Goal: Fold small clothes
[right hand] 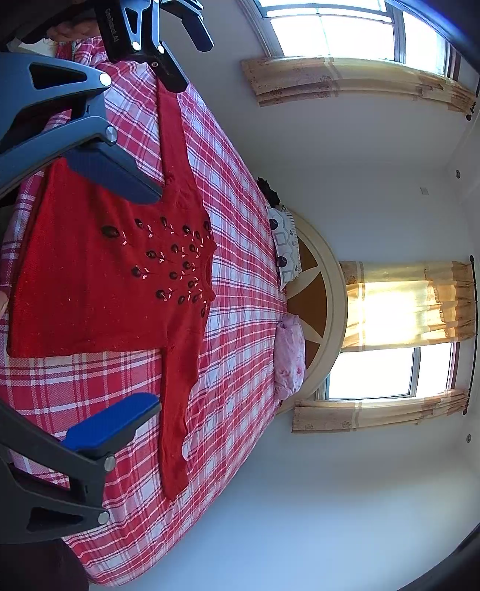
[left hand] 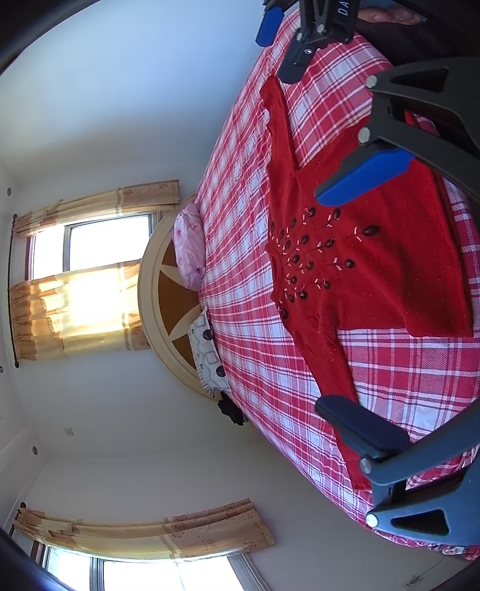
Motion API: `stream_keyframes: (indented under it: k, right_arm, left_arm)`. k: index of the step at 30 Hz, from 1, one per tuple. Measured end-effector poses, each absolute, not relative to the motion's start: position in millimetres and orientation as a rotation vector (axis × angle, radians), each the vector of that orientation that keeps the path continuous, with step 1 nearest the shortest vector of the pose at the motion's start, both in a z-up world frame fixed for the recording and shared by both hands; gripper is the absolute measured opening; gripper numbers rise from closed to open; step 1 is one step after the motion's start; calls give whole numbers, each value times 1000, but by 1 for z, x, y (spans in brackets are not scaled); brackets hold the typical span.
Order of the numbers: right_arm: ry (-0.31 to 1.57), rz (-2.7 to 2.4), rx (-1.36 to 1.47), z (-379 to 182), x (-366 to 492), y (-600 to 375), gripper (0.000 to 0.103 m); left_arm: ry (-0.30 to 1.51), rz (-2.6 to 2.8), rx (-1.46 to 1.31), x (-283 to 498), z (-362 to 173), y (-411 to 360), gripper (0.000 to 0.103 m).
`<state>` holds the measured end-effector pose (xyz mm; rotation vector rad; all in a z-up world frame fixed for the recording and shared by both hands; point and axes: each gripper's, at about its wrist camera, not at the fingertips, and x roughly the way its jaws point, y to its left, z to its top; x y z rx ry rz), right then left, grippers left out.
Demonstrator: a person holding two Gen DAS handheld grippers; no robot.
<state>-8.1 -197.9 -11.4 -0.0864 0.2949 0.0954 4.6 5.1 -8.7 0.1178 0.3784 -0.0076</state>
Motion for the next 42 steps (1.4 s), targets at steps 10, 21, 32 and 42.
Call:
stream_keyframes:
  k: [10, 21, 32, 42]
  right_arm:
    - [296, 95, -89, -12, -8, -196, 102]
    - [300, 96, -89, -13, -6, -196, 102]
    - [302, 95, -92, -16, -5, -194, 102]
    - [312, 97, -90, -21, -4, -196, 102]
  left_arm:
    - [379, -8, 115, 5, -9, 5, 103]
    - [382, -7, 110, 5, -9, 6, 103]
    - [381, 0, 105, 6, -11, 9, 103]
    - [391, 4, 112, 10, -15, 6, 103]
